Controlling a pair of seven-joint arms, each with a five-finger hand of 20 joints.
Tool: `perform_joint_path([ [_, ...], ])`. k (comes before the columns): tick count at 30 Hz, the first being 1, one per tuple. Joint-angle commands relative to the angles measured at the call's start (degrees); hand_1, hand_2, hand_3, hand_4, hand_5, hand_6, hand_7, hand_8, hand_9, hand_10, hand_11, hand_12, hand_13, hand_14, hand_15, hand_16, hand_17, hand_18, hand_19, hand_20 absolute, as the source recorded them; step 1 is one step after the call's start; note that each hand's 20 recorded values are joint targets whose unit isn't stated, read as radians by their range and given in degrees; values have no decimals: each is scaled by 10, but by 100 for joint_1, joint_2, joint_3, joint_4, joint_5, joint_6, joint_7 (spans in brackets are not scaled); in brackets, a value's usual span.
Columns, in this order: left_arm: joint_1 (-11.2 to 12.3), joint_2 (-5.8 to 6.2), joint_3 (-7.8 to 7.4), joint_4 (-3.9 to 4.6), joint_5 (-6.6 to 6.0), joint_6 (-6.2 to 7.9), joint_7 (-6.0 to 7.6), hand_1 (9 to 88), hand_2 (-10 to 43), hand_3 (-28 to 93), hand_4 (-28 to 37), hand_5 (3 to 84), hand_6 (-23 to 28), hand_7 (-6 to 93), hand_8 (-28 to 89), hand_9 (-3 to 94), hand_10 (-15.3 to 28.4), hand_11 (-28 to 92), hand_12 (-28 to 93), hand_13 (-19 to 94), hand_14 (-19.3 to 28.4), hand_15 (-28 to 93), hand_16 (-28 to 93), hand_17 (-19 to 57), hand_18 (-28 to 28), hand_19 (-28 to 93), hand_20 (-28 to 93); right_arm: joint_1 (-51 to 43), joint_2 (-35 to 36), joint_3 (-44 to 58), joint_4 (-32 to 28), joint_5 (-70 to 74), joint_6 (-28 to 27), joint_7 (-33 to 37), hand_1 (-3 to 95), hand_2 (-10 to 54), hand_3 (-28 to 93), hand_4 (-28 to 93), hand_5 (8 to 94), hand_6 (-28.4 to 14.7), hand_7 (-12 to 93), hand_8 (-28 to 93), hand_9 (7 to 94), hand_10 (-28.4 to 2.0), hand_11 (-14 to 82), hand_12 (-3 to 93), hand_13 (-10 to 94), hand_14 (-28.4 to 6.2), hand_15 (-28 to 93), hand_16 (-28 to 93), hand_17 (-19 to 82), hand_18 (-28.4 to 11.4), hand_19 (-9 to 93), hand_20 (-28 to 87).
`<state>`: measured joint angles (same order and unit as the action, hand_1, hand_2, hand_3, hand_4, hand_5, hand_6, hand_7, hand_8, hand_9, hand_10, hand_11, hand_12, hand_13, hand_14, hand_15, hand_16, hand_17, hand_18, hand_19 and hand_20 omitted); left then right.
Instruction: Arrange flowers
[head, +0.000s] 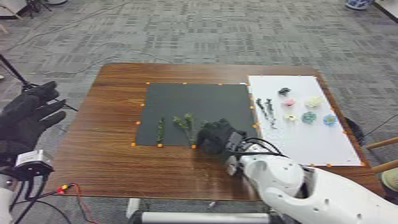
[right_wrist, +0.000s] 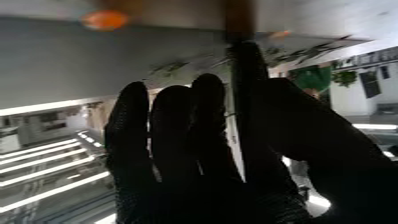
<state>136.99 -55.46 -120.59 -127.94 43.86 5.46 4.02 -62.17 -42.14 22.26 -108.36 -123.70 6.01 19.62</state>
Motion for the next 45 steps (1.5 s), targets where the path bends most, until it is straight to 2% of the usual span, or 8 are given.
perform_joint_path([
  [1,141,-87,-73,-64,12,-4,8,243,-90,687,-283,227,24,285,-127,150,103,297,150,89,132,467,-65,-100,196,388,127,-821,332,1302,62,-63,543,313,248,108,932,15,558,26,319,-175,412,-146,534,688,397,-162,788,509,183,-212,728,530],
  [6,121,-106,-28,-63,30,-7,22,243,-90,689,-283,228,24,285,-128,150,103,298,150,89,132,467,-66,-100,196,388,127,-1088,429,1897,109,-48,1647,925,267,31,932,-146,543,17,327,-171,417,-150,572,615,415,-164,812,415,196,-211,733,521],
  [13,101,-78,-8,-61,18,17,0,244,-89,689,-283,227,24,287,-128,150,103,299,150,89,132,467,-67,-100,196,388,127,-1411,490,2433,88,-405,1500,2268,243,-94,831,-280,497,-20,429,-159,465,-155,631,538,485,-147,805,418,248,-210,777,510],
  [15,99,-74,-6,-54,6,14,6,244,-88,688,-283,227,24,288,-128,150,103,299,149,89,132,467,-66,-100,196,388,127,-1522,469,2560,97,-374,1354,2449,443,-95,452,-280,477,-37,492,-175,472,-155,639,563,501,-144,810,426,258,-210,790,512],
  [18,116,-79,5,-59,-16,45,39,244,-88,689,-283,228,24,288,-129,150,103,299,149,89,132,466,-66,-100,196,389,127,-1528,490,2523,124,-392,1320,2630,546,-95,-110,-53,485,-43,566,-197,487,-150,656,593,522,-139,815,439,270,-204,805,519],
  [26,88,-64,6,-47,-3,15,31,244,-80,689,-283,228,24,288,-129,150,103,299,149,90,133,469,-66,-100,196,389,127,-1498,492,2350,239,-308,1218,2559,564,-95,-276,-10,514,-36,595,-199,515,-142,654,610,546,-135,814,461,281,-199,818,532],
  [38,140,-41,-23,-48,-10,-28,67,244,-78,690,-283,228,23,290,-130,150,104,298,149,90,133,469,-67,-100,196,389,126,-991,274,1818,650,-314,1046,2734,574,-95,-181,-20,562,-23,608,-201,576,-135,651,602,584,-129,809,480,311,-209,842,532],
  [45,76,5,-3,-26,-4,-42,66,243,-76,690,-283,228,23,290,-130,150,104,298,149,90,133,469,-67,-101,196,390,126,-813,389,1579,746,-171,900,2694,497,-95,414,-282,586,-16,611,-203,605,-130,652,603,605,-129,813,494,328,-224,863,528],
])
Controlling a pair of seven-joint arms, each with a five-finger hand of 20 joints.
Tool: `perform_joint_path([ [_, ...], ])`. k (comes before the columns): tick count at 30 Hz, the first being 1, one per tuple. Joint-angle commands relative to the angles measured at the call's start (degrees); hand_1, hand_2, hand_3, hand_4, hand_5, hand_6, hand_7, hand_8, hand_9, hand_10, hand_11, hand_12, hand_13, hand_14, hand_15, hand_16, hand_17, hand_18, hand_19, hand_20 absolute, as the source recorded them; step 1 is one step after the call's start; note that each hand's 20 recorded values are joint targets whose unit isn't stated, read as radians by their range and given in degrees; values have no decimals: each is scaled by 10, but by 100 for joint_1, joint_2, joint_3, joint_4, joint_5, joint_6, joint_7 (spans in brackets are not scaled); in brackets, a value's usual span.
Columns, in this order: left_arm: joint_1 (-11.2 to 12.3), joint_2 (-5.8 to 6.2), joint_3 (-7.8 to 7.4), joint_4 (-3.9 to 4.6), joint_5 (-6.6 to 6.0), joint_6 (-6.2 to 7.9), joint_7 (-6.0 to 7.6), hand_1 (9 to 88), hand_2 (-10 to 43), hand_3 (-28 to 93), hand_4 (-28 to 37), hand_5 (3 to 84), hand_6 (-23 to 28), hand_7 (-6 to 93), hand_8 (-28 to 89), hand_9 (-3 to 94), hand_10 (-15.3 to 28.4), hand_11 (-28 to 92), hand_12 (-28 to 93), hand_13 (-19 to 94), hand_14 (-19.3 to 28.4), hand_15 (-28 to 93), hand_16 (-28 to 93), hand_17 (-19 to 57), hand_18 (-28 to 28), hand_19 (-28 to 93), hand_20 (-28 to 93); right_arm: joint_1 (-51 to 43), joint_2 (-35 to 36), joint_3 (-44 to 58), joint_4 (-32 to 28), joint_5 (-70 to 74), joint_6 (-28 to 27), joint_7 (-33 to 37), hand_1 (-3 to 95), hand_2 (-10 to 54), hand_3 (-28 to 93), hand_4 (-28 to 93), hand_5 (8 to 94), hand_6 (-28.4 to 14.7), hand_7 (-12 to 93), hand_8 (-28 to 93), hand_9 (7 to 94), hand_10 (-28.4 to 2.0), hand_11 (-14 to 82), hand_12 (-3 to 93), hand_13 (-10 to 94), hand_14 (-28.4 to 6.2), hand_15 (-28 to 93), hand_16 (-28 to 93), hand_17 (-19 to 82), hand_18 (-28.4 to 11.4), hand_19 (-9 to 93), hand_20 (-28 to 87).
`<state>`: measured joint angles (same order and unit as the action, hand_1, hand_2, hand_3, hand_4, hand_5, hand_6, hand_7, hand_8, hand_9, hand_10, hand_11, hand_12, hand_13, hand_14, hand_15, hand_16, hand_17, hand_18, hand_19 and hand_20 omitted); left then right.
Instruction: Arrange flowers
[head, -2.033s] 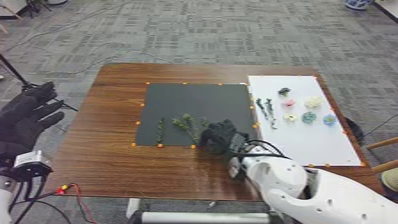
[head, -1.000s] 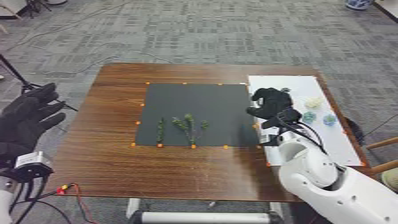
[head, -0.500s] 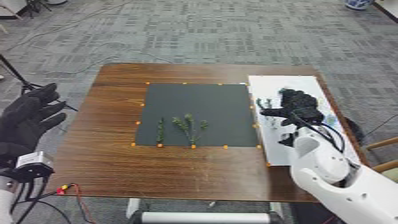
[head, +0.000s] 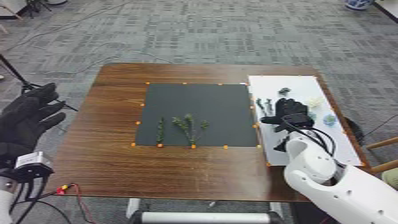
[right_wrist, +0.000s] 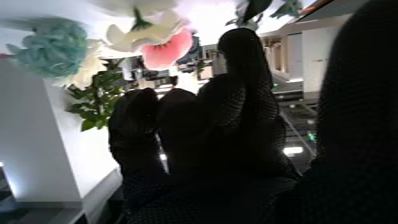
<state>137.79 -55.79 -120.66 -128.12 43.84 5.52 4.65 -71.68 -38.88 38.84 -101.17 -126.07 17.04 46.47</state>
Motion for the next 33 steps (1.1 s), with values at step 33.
perform_joint_path([
  [33,44,-26,-2,-43,-3,7,6,243,-69,694,-283,229,23,288,-130,151,104,299,148,90,134,468,-68,-101,196,391,125,-132,-245,645,-560,1684,-1494,-1299,403,-95,838,-172,758,5,522,196,776,-103,642,601,742,-113,840,518,408,-238,932,547],
])
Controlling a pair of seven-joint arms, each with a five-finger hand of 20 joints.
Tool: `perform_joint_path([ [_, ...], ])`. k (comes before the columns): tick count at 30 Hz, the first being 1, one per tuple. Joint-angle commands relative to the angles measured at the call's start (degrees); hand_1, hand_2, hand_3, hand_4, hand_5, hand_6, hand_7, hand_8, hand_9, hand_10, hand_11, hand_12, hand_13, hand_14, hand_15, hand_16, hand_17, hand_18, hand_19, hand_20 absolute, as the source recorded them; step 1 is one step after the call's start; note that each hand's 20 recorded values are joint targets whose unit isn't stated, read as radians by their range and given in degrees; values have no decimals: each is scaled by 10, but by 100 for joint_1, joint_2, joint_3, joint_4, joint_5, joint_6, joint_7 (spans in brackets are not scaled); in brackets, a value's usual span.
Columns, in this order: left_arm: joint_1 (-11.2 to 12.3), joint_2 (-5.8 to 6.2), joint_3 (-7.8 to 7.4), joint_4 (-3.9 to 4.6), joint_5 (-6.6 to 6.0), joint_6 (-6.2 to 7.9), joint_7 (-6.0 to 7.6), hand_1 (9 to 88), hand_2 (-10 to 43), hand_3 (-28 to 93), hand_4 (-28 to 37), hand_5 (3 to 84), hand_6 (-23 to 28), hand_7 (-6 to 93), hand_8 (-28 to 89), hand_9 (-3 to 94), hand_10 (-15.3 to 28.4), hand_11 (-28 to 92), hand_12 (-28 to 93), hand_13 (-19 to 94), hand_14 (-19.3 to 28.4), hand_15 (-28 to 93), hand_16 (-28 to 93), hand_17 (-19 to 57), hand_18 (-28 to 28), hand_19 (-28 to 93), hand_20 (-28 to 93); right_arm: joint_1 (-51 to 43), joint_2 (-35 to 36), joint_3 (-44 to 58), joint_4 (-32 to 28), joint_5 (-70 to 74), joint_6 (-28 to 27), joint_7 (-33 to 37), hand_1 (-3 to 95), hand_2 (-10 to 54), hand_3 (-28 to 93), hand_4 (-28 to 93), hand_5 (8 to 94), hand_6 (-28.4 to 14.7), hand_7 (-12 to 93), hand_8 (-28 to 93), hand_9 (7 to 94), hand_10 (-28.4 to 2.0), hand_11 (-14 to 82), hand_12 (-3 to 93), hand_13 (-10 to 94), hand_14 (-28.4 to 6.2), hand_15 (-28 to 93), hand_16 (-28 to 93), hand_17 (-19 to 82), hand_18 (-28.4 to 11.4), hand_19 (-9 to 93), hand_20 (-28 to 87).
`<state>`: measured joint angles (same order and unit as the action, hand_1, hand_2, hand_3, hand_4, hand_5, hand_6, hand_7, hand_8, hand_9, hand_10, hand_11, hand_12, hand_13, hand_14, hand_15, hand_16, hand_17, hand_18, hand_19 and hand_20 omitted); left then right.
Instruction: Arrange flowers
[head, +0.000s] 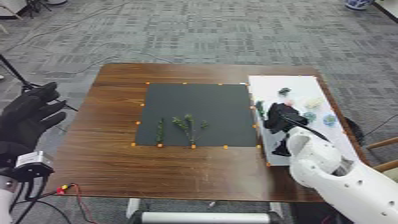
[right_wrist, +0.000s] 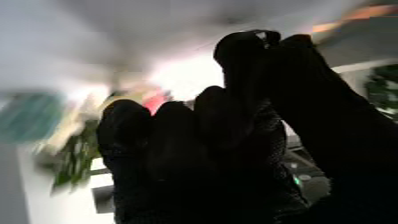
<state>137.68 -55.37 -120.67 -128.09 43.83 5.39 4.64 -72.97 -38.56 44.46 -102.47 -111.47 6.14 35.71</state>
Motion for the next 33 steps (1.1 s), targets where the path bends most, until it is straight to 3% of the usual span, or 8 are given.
perform_joint_path([
  [1,63,-68,-8,-51,0,10,-1,243,-69,694,-283,229,23,288,-130,151,104,300,148,90,134,468,-68,-101,196,391,125,19,-326,55,-457,272,-402,-248,402,-95,837,-169,762,6,519,198,777,-104,643,596,745,-114,840,517,410,-239,932,550],
  [15,13,-71,29,-43,0,29,-21,243,-67,694,-283,229,24,288,-130,151,104,299,148,90,133,468,-67,-101,196,392,125,164,-913,-149,-423,267,-918,-85,372,-75,848,-162,822,16,446,227,833,-103,623,563,790,-110,833,503,462,-241,932,580],
  [19,-31,-2,34,-6,-11,-6,-43,244,-66,693,-283,230,24,287,-130,151,104,299,148,90,134,468,-67,-101,197,392,125,263,-892,-404,-272,71,-1083,103,363,-54,849,-164,829,14,431,226,837,-104,618,558,793,-110,831,502,465,-241,932,583],
  [31,-74,42,50,17,-13,-42,-44,244,-66,694,-283,230,24,289,-130,152,104,300,149,90,134,470,-68,-101,197,392,125,292,-812,-663,-178,-11,-922,66,359,-40,848,-162,836,10,410,223,837,-102,608,549,792,-107,820,500,465,-238,932,571],
  [33,-90,47,59,22,-8,-46,-55,244,-67,694,-283,229,23,290,-130,152,104,300,149,90,134,469,-68,-101,197,392,124,253,-788,-620,-165,-76,-933,-198,359,-41,848,-161,834,10,411,226,835,-102,607,551,791,-108,819,502,461,-239,932,570],
])
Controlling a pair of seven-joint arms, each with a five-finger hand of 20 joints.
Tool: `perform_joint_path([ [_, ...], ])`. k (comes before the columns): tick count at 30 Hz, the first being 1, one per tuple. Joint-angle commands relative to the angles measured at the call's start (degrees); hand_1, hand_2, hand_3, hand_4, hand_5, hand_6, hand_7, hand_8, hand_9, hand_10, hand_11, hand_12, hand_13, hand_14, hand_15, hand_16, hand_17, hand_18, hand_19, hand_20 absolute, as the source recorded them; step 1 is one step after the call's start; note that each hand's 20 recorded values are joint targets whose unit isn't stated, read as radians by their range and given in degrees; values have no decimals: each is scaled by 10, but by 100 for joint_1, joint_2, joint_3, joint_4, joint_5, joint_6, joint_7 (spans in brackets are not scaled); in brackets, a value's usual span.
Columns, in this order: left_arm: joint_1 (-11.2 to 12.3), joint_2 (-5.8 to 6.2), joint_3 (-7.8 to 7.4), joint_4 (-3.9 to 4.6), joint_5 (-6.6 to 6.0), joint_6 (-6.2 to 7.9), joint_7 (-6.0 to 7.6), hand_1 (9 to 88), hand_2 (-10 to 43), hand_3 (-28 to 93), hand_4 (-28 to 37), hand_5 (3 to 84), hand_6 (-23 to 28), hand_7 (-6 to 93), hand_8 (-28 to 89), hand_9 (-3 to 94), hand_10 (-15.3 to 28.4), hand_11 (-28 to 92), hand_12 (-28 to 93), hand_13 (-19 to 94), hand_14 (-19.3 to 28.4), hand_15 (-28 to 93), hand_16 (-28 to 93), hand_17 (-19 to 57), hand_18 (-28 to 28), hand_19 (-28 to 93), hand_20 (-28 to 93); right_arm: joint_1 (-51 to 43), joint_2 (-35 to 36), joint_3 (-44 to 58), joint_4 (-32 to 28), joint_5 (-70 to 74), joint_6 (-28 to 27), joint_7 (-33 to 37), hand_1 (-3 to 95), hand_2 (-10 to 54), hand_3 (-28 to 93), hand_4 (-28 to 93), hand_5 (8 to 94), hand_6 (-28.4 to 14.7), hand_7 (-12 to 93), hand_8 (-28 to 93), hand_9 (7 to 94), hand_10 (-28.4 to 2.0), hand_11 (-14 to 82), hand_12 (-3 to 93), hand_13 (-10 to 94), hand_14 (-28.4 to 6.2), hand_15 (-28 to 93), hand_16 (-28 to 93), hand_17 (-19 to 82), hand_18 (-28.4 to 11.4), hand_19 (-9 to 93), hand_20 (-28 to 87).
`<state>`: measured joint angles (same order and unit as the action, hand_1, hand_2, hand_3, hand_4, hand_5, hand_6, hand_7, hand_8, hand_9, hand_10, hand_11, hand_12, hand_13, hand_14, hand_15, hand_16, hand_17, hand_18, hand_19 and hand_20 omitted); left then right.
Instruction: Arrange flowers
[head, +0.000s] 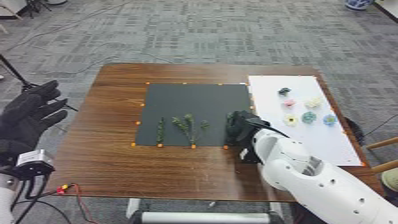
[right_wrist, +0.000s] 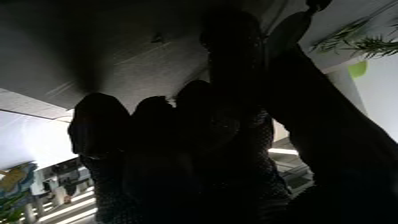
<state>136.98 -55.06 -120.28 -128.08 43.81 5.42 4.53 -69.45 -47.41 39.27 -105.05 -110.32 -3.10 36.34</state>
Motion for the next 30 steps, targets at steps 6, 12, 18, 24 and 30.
perform_joint_path([
  [6,-15,37,18,26,-11,-37,-42,244,-66,694,-283,229,23,289,-131,152,104,299,148,90,134,469,-68,-101,197,393,124,-107,196,-219,46,-290,79,-715,363,-39,844,-162,829,5,413,225,828,-103,609,554,780,-109,819,507,448,-239,932,566],
  [12,10,18,5,10,-7,-42,-23,244,-66,694,-283,229,23,289,-131,151,104,298,148,90,134,468,-68,-101,196,392,124,154,282,-643,62,-358,158,-561,365,-42,844,-163,827,6,416,225,826,-105,611,553,778,-111,820,506,445,-238,932,560],
  [18,51,-13,-22,-11,-8,-38,-8,244,-66,694,-283,229,23,288,-130,152,104,299,149,90,134,468,-68,-101,197,393,125,62,249,-499,74,-320,25,-495,365,-45,845,-162,827,9,421,224,828,-102,613,552,782,-109,822,505,448,-237,932,562],
  [24,45,-27,-5,-13,-12,-38,-12,244,-66,694,-283,229,23,289,-130,152,104,300,148,90,134,469,-68,-101,197,393,124,27,247,-458,78,-581,-203,-421,360,-40,835,-192,810,5,429,206,813,-103,612,558,772,-108,818,510,442,-234,932,552],
  [30,27,-13,2,-6,-15,-18,-12,243,-65,694,-283,229,23,288,-130,151,104,300,147,90,134,468,-67,-102,197,392,124,61,292,-484,105,-704,-192,-340,274,-11,850,-213,801,6,459,66,802,-105,612,557,764,-109,817,511,435,-234,932,547],
])
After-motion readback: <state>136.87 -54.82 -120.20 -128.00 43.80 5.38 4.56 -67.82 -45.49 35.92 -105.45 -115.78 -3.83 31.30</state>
